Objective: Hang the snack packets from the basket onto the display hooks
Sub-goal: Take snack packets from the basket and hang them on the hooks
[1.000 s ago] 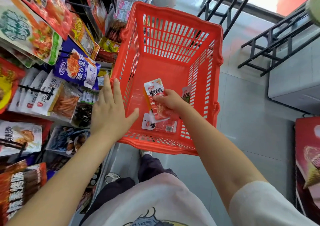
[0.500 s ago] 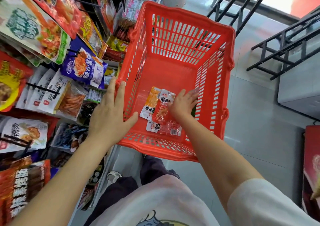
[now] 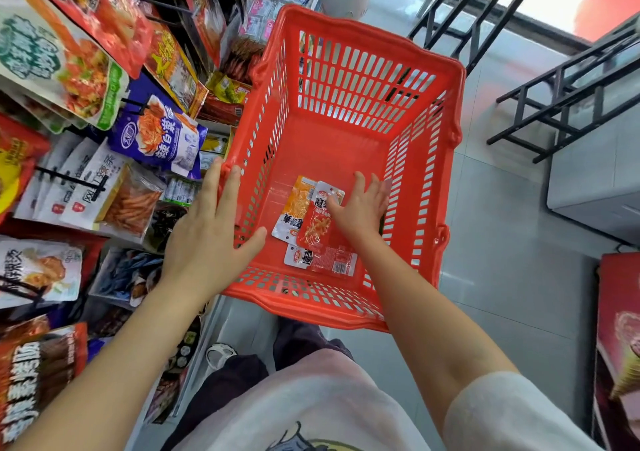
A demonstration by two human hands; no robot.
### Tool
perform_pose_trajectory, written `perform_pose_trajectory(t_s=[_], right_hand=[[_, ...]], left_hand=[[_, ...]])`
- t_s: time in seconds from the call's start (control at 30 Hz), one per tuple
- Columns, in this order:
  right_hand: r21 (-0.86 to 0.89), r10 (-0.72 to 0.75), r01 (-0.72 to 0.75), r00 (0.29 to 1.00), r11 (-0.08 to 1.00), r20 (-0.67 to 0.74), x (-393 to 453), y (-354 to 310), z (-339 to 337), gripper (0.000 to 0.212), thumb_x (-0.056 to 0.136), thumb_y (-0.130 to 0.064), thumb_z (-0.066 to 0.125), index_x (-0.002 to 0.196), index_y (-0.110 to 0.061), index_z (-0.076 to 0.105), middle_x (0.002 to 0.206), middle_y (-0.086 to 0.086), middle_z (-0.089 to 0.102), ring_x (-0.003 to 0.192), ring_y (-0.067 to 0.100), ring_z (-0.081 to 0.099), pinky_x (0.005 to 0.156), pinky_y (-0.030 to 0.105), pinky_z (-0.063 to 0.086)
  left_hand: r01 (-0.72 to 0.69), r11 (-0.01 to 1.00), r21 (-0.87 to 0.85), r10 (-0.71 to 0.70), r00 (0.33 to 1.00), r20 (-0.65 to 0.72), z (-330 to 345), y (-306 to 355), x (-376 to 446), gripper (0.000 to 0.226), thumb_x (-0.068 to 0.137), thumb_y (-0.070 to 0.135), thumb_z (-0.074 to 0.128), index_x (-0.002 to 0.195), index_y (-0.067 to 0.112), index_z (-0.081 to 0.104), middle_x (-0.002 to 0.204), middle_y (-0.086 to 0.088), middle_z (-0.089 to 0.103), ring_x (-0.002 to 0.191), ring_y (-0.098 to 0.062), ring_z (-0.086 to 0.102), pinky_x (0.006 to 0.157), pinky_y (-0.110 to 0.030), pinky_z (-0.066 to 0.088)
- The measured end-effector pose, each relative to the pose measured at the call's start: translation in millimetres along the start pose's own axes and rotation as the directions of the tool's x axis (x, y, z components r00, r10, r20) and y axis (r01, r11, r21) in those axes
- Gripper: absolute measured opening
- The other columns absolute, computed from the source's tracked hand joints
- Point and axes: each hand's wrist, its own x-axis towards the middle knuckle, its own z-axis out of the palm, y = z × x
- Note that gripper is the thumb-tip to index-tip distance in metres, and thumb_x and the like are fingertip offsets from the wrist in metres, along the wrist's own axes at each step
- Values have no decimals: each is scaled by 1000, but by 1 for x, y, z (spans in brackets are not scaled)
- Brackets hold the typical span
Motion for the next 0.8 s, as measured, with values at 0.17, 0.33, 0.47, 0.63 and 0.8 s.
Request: perform_pose_trajectory(t_s=[0.17, 0.33, 0.47, 0.63, 0.8], right_hand=[[144, -19, 32, 996, 989, -87, 3, 0, 3, 80, 89, -52, 65, 151, -13, 34, 160, 19, 22, 151, 34, 12, 124, 45, 12], [304, -72, 126, 980, 944, -183, 4, -8, 2, 75, 84, -61, 69, 140, -17, 45, 143, 6, 40, 135, 22, 37, 111, 36, 36], [160, 144, -137, 989, 977, -32, 13, -6, 11, 89, 87, -62, 65, 149, -7, 32, 149, 17, 38, 138, 33, 37, 112, 44, 36], [131, 341, -362, 927, 923, 156, 17, -8, 24, 97, 87, -43, 75, 154, -1, 19, 157, 23, 24, 146, 38, 23, 115, 46, 31], [136, 210, -228, 969, 964, 131, 21, -3, 33, 72, 85, -39, 78, 146, -22, 44, 151, 18, 34, 144, 37, 30, 119, 55, 30]], left_hand=[[9, 1000, 5, -9, 1000, 9, -1, 1, 0, 94, 94, 57, 51, 162, 20, -3, 168, 2, -16, 152, -28, 22, 103, -50, 46], [13, 1000, 12, -13, 1000, 10, 0, 0, 0, 94, 94, 58, 50, 162, 20, -2, 168, 2, -16, 152, -28, 22, 100, -50, 48], [13, 1000, 5, -13, 1000, 5, 0, 0, 0, 94, 93, 57, 51, 162, 20, -1, 169, 2, -15, 153, -28, 21, 100, -51, 48], [16, 1000, 17, -17, 1000, 3, 0, 0, 0, 94, 93, 59, 48, 162, 21, -3, 169, 2, -16, 152, -28, 23, 100, -47, 48], [17, 999, 43, -17, 1000, 4, 1, 0, 1, 94, 90, 63, 39, 162, 21, -5, 168, 1, -17, 153, -26, 19, 100, -46, 47]])
